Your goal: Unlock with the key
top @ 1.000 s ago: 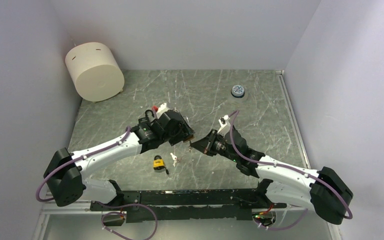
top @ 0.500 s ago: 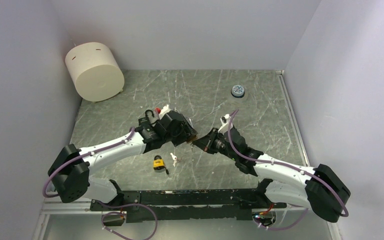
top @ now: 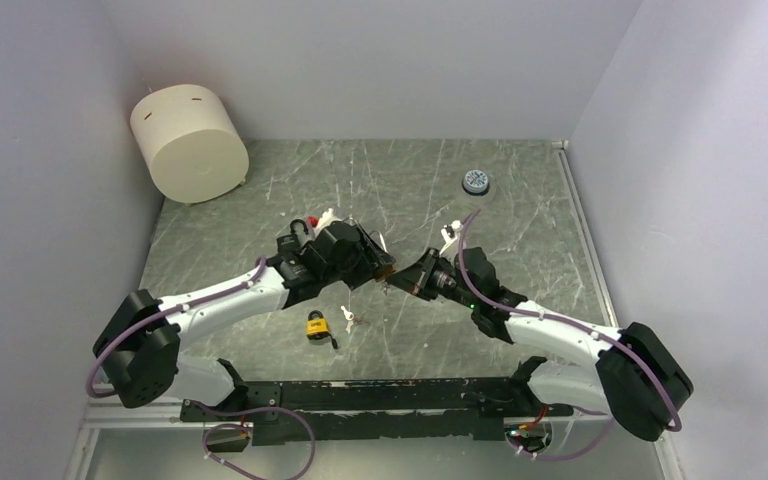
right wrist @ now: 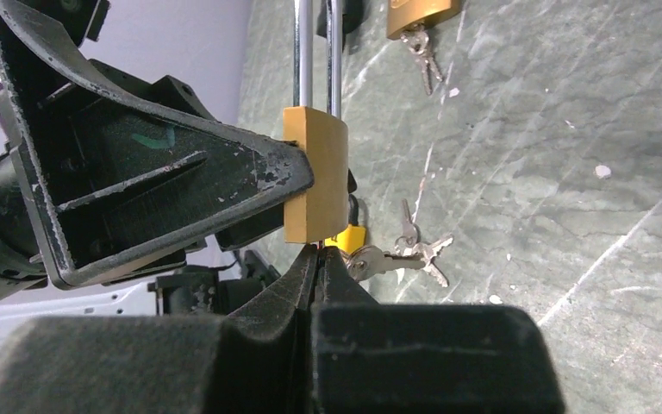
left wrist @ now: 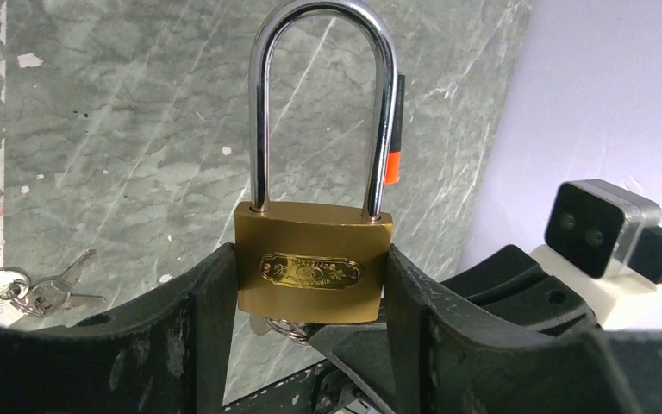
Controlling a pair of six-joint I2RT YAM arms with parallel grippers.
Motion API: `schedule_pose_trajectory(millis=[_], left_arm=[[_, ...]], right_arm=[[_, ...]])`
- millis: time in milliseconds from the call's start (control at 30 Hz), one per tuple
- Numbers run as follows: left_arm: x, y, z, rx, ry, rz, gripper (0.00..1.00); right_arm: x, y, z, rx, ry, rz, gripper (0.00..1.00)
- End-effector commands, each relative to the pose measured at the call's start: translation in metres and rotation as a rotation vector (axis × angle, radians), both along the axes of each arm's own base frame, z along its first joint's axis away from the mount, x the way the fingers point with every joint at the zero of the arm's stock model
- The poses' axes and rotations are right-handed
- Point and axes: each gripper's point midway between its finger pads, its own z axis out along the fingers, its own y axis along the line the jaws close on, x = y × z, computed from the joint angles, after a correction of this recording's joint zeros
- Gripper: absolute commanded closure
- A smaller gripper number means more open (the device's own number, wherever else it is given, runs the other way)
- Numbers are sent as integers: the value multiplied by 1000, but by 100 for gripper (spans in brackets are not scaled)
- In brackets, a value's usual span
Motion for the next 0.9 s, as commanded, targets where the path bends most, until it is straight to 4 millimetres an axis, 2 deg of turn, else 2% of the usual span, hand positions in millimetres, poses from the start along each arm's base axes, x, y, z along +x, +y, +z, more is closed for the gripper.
schedule_pose_trajectory(millis=[0,100,267,467,600,733,800,867], left_arm=[[-33,-34,59,-202,-80,-197,97],[-34,-36,74,-242,-143,-227,97],[-34,-35,98,-279,-261,-269,97],[-37,-30,115,-315,-398,-301,97],[-40,-28,128,-346,-470,-321,97],[-40,-25,134,-342,-508,-322,97],[-40,-22,132,-321,-518,-319,97],[-40,-19,130,-304,-523,-320,98]], right_arm=[[16,2,67,212,-196,-5,100],[3,1,79,260,-212,47,100],[-25,-5,111,446,-210,124,100],[-47,-11,134,611,-182,194,100],[-52,-14,139,659,-171,207,100],[-51,-14,134,632,-176,204,100],[-50,-13,123,558,-198,202,87],[-58,-14,118,477,-268,235,77]])
